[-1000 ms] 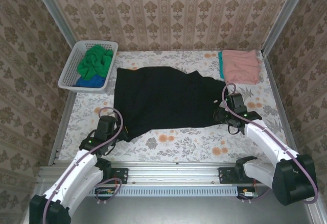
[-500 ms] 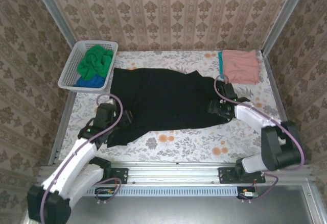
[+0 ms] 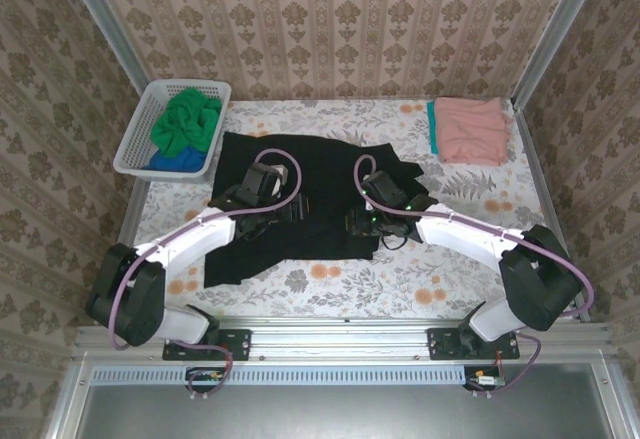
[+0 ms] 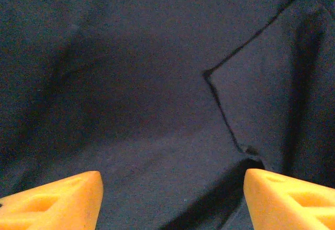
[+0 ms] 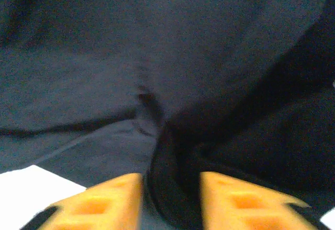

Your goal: Fold and stack the t-shirts

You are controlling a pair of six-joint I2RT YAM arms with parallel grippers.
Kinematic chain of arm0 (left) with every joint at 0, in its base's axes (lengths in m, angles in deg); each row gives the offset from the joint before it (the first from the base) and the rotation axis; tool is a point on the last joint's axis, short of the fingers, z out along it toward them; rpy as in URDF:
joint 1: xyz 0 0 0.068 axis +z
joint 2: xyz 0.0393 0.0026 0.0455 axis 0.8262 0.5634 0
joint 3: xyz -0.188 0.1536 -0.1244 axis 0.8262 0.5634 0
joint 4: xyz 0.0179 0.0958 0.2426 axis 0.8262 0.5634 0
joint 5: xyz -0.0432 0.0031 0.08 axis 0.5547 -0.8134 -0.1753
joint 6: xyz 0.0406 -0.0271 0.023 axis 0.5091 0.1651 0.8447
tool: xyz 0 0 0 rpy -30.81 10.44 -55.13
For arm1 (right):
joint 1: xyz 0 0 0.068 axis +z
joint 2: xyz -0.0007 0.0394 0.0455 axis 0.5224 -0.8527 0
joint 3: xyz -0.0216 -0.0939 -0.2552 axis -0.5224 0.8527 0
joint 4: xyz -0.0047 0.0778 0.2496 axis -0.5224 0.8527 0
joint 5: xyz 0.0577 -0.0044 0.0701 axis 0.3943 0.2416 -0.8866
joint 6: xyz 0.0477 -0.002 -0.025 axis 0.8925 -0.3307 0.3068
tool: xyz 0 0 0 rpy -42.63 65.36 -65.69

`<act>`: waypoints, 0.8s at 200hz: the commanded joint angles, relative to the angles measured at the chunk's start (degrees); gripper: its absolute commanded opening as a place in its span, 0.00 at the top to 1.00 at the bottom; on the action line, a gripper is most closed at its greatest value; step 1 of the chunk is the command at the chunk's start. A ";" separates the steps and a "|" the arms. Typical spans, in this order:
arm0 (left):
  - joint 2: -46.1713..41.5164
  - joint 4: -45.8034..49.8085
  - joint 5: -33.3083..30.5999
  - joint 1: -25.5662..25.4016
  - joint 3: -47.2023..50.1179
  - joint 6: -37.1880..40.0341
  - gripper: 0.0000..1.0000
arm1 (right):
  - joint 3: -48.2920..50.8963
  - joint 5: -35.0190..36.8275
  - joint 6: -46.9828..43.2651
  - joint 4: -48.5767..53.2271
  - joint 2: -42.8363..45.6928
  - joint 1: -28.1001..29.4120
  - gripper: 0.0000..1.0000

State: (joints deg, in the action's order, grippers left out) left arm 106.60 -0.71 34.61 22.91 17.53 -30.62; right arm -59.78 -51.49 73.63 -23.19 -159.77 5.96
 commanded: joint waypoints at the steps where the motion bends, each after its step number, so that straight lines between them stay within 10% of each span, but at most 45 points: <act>1: -4.58 1.27 -3.55 0.89 2.87 0.32 0.24 | 1.52 0.06 0.50 2.10 4.41 -2.02 0.44; 41: -4.93 0.21 -6.15 -6.66 3.77 -2.05 0.19 | 3.54 5.87 -4.33 5.21 10.75 -15.60 0.33; 84: 13.89 -3.14 -6.36 -16.76 -6.88 -2.50 0.03 | -10.69 2.36 -8.22 5.15 -11.91 -30.49 0.42; 127: 27.79 -1.83 -5.54 -13.41 -13.58 -3.27 0.55 | -21.24 -0.90 -8.67 10.25 -25.84 -29.34 0.58; 160: 33.54 -1.23 -3.95 -8.41 -18.34 0.20 0.74 | -14.08 0.34 -7.40 8.89 -21.89 -25.29 0.68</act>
State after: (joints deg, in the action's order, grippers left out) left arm 135.36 -4.30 29.81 10.96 2.12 -32.96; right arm -77.95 -50.37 65.78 -16.98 -185.04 -22.22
